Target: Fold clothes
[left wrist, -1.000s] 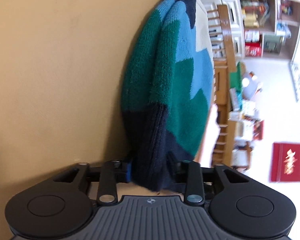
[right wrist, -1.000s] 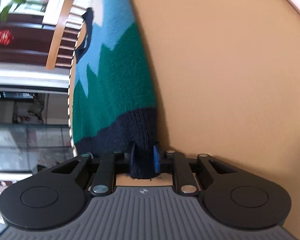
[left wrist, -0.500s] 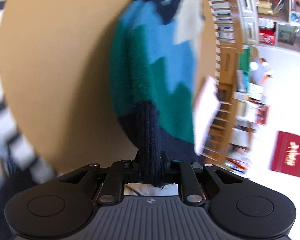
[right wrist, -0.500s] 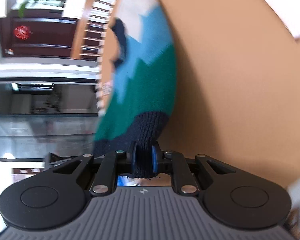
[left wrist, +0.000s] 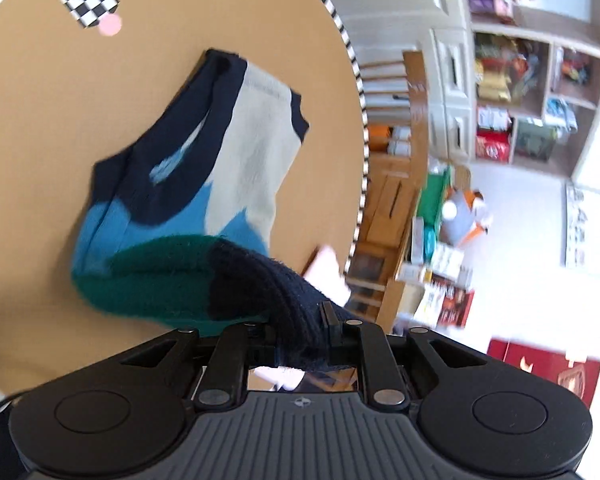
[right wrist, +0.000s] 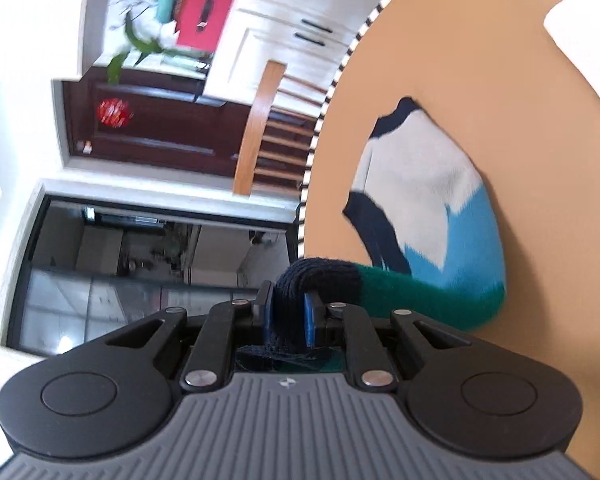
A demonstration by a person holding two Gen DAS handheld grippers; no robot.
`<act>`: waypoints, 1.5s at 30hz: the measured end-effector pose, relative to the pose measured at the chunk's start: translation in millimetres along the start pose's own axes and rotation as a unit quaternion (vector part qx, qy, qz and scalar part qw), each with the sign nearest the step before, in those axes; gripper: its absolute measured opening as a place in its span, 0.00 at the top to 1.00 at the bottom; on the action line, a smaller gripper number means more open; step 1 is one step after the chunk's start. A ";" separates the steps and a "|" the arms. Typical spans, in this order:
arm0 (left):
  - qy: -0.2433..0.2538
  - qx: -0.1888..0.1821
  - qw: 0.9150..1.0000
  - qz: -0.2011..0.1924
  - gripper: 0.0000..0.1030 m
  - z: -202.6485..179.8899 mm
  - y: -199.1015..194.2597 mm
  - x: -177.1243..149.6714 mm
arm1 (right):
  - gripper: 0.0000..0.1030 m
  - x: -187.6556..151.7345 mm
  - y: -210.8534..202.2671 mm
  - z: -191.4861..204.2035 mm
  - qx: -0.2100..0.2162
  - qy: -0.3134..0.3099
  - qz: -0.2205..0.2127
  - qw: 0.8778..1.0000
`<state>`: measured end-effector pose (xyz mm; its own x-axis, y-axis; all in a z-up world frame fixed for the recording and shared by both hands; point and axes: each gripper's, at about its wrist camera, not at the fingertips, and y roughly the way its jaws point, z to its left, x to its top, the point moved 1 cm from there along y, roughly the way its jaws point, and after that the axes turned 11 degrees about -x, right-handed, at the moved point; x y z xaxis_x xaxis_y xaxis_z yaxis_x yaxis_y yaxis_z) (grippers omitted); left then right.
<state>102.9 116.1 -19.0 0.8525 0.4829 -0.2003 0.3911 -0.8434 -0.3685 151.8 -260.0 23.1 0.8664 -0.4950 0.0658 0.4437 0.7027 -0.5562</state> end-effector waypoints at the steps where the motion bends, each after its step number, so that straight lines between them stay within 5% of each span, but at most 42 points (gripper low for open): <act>1: -0.003 0.005 1.000 -0.006 0.82 -4.3 8.2 12.0 | 0.85 12.6 10.9 0.0 -0.006 0.010 -0.002 1.000; 8: -0.026 0.048 0.997 -0.047 0.82 -16.9 60.3 114.3 | 0.85 95.1 85.7 -3.8 -0.054 0.054 -0.025 0.997; 16: -0.112 0.112 0.985 -0.072 0.80 35.7 121.1 195.2 | 0.84 150.9 195.3 -41.0 -0.154 0.104 -0.001 0.983; 18: -0.129 0.116 0.982 -0.074 0.75 48.3 125.5 207.5 | 0.82 154.7 210.5 -53.5 -0.163 0.124 0.007 0.979; 21: -0.172 0.071 0.980 -0.067 0.66 65.1 121.4 224.0 | 0.73 161.6 221.0 -67.4 -0.163 0.134 0.011 0.977; 24: -0.080 0.056 0.988 -0.117 0.42 47.8 82.4 227.9 | 0.55 168.6 204.5 -68.8 -0.157 0.087 -0.029 0.983; 25: -0.019 0.080 0.986 -0.148 0.38 35.8 64.8 222.7 | 0.42 166.4 189.9 -62.4 -0.172 0.044 -0.061 0.982; 27: 0.111 0.121 0.967 -0.196 0.40 12.5 34.9 207.6 | 0.44 155.1 162.9 -46.9 -0.187 -0.055 -0.113 0.974; 30: 0.257 0.095 0.949 -0.153 0.43 -5.3 24.0 147.3 | 0.61 108.8 142.9 -30.6 -0.149 -0.171 -0.103 0.969; 32: 0.270 0.012 0.959 -0.083 0.43 -2.9 37.4 103.1 | 0.70 91.7 159.1 -36.0 -0.158 -0.201 -0.087 0.963; 33: 0.287 -0.012 0.956 -0.055 0.42 -1.9 49.6 81.9 | 0.70 83.2 167.2 -38.6 -0.163 -0.216 -0.079 0.960; 35: 0.348 0.030 0.936 -0.030 0.41 2.8 79.2 54.3 | 0.71 66.1 183.4 -44.0 -0.172 -0.245 -0.063 0.952; 36: 0.351 0.074 0.933 -0.036 0.45 14.1 91.7 57.3 | 0.71 57.6 191.4 -46.7 -0.176 -0.260 -0.055 0.948; 38: 0.332 0.151 0.930 -0.054 0.72 39.2 108.7 71.0 | 0.99 40.5 207.6 -52.2 -0.185 -0.289 -0.039 0.939; 39: 0.305 0.164 0.936 -0.068 0.96 53.7 109.0 82.8 | 1.00 32.0 215.6 -54.9 -0.190 -0.303 -0.031 0.933; 40: 0.285 0.144 0.945 -0.070 0.96 60.9 104.4 91.0 | 1.00 25.9 222.0 -58.6 -0.190 -0.311 -0.025 0.931; 41: 0.267 0.122 0.953 -0.072 0.96 67.7 99.6 99.0 | 1.00 30.7 220.5 -66.2 -0.175 -0.291 -0.026 0.940; 45: 0.256 0.134 0.956 -0.053 0.95 54.9 89.7 102.4 | 0.94 30.8 208.6 -60.8 -0.158 -0.278 -0.027 0.947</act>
